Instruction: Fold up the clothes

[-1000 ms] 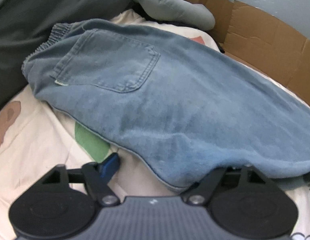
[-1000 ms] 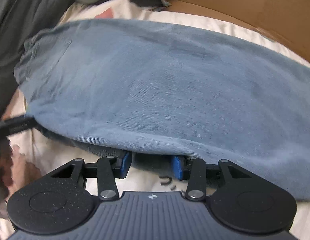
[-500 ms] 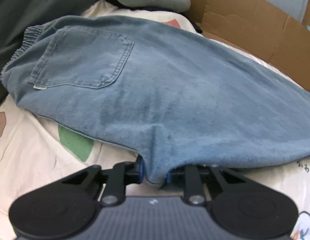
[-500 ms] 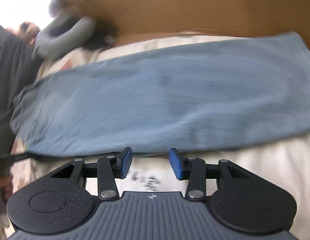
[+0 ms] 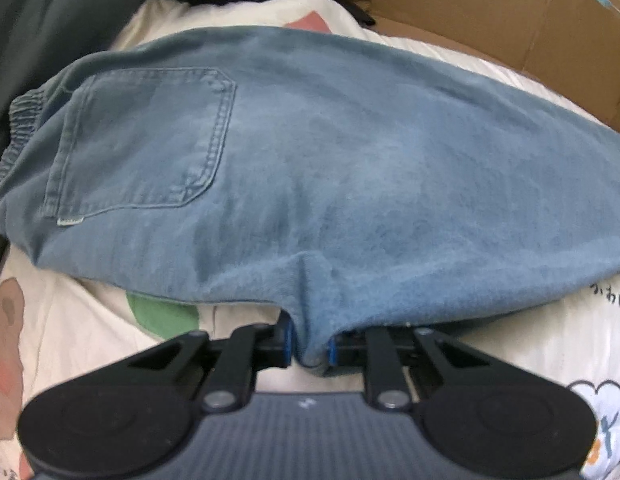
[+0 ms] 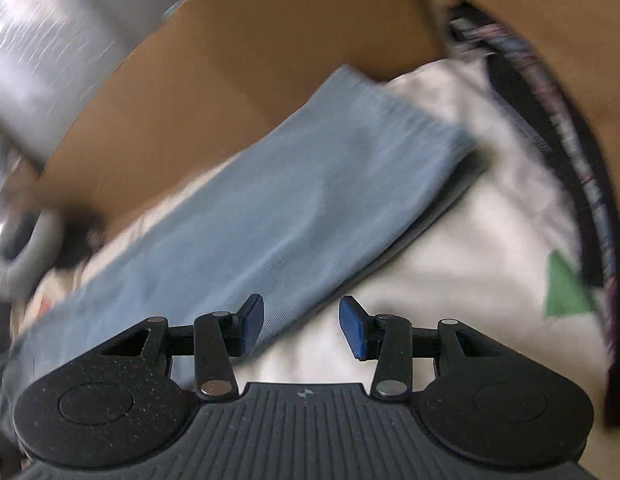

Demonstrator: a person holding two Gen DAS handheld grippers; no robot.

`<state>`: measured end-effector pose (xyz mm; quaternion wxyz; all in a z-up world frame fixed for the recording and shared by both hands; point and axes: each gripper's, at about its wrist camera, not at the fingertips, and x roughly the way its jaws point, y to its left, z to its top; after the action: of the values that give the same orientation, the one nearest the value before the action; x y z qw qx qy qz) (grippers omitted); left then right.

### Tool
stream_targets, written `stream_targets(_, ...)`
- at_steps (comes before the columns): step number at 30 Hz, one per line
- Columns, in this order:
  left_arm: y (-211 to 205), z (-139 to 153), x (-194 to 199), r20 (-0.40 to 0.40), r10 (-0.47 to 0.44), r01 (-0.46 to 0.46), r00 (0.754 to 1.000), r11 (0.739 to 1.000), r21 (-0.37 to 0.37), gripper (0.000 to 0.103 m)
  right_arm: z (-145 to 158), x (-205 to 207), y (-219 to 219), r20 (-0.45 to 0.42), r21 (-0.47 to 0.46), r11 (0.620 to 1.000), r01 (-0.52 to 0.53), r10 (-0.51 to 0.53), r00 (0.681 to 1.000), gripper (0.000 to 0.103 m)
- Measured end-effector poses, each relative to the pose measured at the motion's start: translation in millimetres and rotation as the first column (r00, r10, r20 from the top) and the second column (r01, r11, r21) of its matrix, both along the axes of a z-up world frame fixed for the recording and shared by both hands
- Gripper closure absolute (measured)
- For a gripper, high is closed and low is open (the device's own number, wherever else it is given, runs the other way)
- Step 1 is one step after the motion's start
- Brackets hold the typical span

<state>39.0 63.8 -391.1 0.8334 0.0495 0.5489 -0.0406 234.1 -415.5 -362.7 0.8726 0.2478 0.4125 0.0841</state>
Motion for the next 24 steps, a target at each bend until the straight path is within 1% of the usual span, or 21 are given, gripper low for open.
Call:
stream_targets(2,0.3,1.9,4.3,-0.018,-0.008,0.008,1.0,1.0,0.002,0.086,-1.7,6.7,-15.2,0.005,0.022,0.998,0.064,-0.064,0.998,0.054)
stream_targets(5,-1.9,1.9,6.4,-0.029,-0.024,0.025,0.999,1.0,0.019,0.086,-9.4,15.2,-30.5,-0.012,0.058,0.987,0.151,-0.15,0.989,0.054)
stream_targets(8,-1.1,-0.8,10.4,-0.05,-0.024,0.025,0.998,0.999,0.022,0.086,-18.4,19.5,-38.6,-0.026,0.066,0.977,0.2,-0.199,0.98,0.055)
stream_targets(13,-1.9,-5.5,14.9,-0.081,-0.041,0.044,0.996,0.999,0.028,0.086,-29.9,21.9,-51.6,-0.023,0.122,0.956,0.267,-0.266,0.964,0.056)
stream_targets(15,-0.9,-7.4,17.7,-0.103,-0.029,0.031,0.994,0.999,0.017,0.086,-34.1,23.7,-55.5,-0.019,0.147,0.946,0.288,-0.289,0.957,0.057)
stream_targets(17,-0.1,-8.3,20.4,-0.125,-0.012,0.013,0.992,1.0,0.006,0.086,-37.4,26.5,-58.7,-0.02,0.165,0.937,0.308,-0.309,0.951,0.06)
stream_targets(20,-3.7,-7.5,21.9,-0.13,-0.033,0.036,0.991,0.999,0.022,0.086,-41.8,31.9,-62.3,-0.021,0.186,0.923,0.336,-0.338,0.941,0.063)
stream_targets(24,-3.2,-10.7,19.7,-0.131,-0.026,0.029,0.991,0.999,0.018,0.086,-48.2,40.2,-63.7,-0.01,0.202,0.911,0.36,-0.366,0.931,0.067)
